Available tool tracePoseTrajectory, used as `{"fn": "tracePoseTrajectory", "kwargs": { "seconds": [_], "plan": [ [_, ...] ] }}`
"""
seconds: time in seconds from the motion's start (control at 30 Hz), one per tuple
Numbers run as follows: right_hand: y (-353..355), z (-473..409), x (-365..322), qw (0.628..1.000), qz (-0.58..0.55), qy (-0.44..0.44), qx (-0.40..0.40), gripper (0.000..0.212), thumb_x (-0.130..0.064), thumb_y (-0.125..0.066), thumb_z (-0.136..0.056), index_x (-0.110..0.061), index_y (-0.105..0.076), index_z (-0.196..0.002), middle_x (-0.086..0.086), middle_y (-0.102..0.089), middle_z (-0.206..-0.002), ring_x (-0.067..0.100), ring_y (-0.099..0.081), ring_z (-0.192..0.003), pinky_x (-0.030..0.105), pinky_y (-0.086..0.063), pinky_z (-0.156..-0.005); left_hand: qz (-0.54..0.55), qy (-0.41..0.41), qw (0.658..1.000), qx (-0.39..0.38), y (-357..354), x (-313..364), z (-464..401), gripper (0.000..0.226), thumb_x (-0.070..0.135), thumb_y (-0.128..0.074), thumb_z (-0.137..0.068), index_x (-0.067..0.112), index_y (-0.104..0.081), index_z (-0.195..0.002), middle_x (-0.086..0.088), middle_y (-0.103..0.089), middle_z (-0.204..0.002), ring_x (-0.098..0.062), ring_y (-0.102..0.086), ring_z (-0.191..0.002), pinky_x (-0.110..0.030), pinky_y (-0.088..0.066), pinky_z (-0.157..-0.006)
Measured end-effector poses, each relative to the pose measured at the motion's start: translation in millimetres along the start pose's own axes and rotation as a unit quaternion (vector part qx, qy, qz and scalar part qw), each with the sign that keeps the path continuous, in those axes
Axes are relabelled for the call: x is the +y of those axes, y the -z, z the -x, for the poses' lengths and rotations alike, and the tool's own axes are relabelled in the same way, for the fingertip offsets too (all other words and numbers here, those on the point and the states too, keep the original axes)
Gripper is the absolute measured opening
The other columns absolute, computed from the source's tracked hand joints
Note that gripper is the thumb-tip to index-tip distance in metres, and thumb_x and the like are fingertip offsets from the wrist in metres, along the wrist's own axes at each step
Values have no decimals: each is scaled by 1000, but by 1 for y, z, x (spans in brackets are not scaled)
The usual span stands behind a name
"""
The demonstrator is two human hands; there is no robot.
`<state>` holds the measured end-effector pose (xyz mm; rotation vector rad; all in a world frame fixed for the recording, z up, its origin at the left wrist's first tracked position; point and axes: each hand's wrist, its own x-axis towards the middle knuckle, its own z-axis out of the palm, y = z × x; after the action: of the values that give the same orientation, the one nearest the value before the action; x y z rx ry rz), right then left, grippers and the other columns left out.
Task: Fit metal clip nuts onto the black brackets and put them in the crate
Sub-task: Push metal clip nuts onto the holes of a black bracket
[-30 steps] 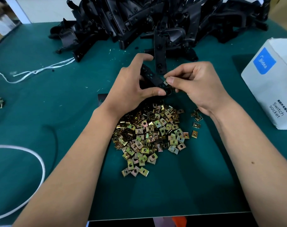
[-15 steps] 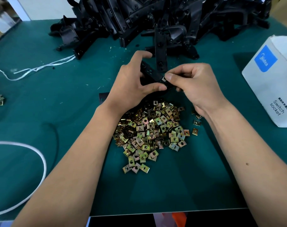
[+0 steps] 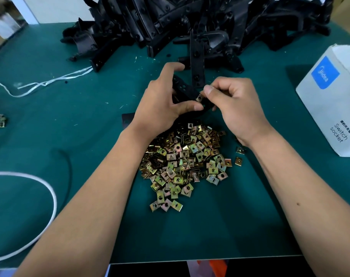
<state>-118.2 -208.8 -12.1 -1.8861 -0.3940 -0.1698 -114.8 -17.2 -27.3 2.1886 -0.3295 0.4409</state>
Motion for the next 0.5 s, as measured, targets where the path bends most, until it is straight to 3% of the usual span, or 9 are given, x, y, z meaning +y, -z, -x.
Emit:
{"fn": "tracePoseTrajectory", "kwargs": {
  "seconds": [0.13, 0.33, 0.5],
  "plan": [
    [3, -1, 6, 998, -47, -30, -4, 32, -23, -55, -102, -7, -76, -84, -1, -76, -83, 11, -66, -78, 30, -50, -70, -8, 6, 1000, -1, 1, 3, 1, 89, 53, -89, -70, 17, -47, -139, 18, -66, -87, 3, -66, -83, -12, -51, -73],
    [1, -1, 9, 998, -49, -30, -1, 35, -22, -53, -104, 1, -74, -88, 2, -76, -87, 12, -66, -81, 27, -51, -69, -25, 28, 999, 6, -1, 6, 3, 88, 60, -85, -69, 20, -46, -137, 7, -72, -88, -8, -71, -81, -41, -59, -78],
    [1, 1, 6, 999, -41, -24, -3, 31, -17, -54, -104, 2, -73, -87, 2, -75, -86, 6, -67, -83, 24, -53, -70, -45, 53, 998, 3, -2, 8, 4, 90, 63, -84, -69, 22, -43, -138, 3, -73, -92, -17, -72, -86, -46, -58, -82]
  ]
}}
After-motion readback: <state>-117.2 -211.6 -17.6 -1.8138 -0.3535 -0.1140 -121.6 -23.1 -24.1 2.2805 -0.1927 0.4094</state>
